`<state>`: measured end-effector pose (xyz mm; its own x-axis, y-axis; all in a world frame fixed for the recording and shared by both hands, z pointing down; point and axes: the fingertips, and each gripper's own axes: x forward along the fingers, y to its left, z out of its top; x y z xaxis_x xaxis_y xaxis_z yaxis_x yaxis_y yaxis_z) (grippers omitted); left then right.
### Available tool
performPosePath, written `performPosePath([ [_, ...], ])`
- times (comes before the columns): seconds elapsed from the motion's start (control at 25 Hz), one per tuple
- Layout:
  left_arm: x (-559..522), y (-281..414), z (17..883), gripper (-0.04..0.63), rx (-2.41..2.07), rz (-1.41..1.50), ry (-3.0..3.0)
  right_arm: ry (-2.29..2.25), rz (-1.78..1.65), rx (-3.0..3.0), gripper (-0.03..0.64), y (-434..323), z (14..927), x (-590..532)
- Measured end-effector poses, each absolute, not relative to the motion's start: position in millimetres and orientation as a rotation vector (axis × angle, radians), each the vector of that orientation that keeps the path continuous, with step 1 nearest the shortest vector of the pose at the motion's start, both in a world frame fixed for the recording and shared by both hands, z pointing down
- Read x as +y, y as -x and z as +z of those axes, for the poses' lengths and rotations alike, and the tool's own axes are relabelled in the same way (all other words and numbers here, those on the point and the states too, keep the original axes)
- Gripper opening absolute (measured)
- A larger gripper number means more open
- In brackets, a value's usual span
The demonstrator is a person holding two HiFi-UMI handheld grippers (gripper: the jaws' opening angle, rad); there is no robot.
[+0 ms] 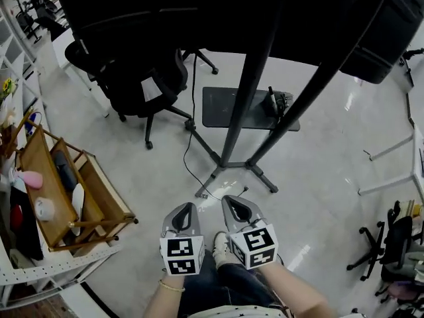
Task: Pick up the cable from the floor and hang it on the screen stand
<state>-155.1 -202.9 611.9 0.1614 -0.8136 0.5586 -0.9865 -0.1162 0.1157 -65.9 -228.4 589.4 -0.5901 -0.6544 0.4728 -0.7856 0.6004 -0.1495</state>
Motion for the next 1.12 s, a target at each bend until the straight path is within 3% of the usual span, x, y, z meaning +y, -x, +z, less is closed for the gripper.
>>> performPosePath([
  [0.28,-257.6,196.0,676.9,0.006,-1.765,0.538,-1.865,-1.04,0.48,-2.432,-0.002,112.5,674.1,-310.7],
  [0.76,-352.8,246.8,869.3,0.006,-1.661,0.56,-1.87,-1.069,0.659,-2.368,0.0,189.6,877.3,-421.6],
  [0.88,-359.1,260.5,903.2,0.006,-1.648,0.557,-1.868,-1.082,0.721,-2.372,0.074,208.6,919.0,-438.4],
  [1.12,-366.2,282.4,932.0,0.006,-1.627,0.503,-1.836,-1.183,0.758,-2.345,0.1,228.9,957.6,-474.8],
])
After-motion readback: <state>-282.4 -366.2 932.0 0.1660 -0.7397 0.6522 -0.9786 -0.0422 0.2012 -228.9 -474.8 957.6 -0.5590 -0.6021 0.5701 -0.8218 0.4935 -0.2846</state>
